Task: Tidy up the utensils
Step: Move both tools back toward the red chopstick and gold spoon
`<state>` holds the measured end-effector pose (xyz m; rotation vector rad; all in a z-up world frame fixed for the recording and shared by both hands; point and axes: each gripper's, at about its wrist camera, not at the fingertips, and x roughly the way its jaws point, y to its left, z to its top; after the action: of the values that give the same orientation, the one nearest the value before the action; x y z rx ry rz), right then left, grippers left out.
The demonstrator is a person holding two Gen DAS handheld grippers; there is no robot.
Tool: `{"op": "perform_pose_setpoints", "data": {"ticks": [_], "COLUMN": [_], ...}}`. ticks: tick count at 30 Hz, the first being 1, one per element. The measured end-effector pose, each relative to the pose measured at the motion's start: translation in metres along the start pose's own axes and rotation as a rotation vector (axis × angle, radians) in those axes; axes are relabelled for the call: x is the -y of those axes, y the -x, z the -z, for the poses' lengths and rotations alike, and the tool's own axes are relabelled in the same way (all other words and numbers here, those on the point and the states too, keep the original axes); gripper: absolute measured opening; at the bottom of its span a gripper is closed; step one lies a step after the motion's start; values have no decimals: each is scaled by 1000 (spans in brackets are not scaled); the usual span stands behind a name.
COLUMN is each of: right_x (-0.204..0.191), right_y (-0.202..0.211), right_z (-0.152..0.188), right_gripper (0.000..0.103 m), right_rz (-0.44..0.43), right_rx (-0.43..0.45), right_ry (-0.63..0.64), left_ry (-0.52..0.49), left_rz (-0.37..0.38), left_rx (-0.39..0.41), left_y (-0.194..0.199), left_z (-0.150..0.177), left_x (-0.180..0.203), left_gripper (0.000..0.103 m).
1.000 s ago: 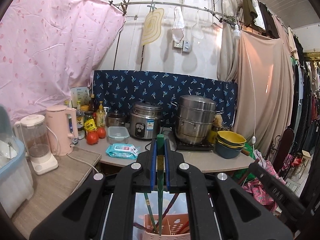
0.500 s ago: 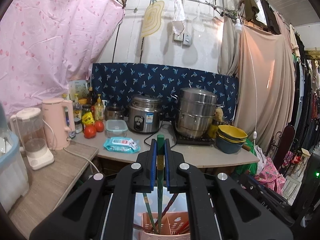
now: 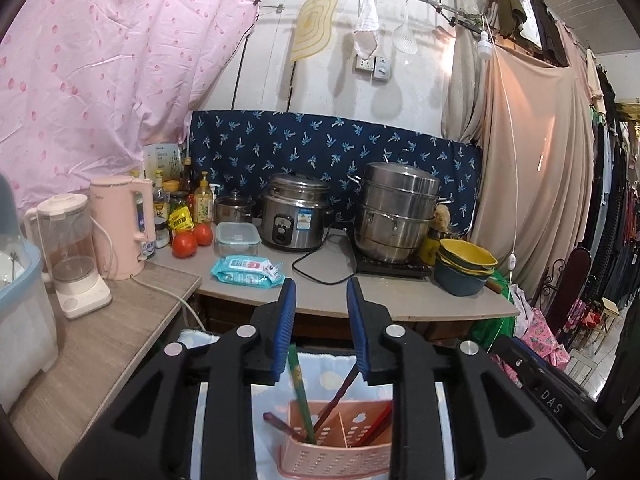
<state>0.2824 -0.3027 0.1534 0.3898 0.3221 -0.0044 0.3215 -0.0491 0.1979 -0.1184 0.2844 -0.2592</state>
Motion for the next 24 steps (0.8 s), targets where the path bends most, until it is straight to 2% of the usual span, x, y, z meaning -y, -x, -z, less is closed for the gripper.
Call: {"op": "perform_pose_setpoints", "data": {"ticks": [16,24], "right_x": [-14,-18], "right_y": [35,61], "right_z": [30,62], "right_gripper": [27,27], "right_rz": [-5,-5], "right_rx": [-53,-99], "right_ry": [59,92], "left_ry": [4,-7], "left_rz": [-28,-40], "left_rx": [-78,-146], "left_y": [33,49], "left_z": [38,68], "left_x": [-13,-14], "left_gripper": [25,25]}}
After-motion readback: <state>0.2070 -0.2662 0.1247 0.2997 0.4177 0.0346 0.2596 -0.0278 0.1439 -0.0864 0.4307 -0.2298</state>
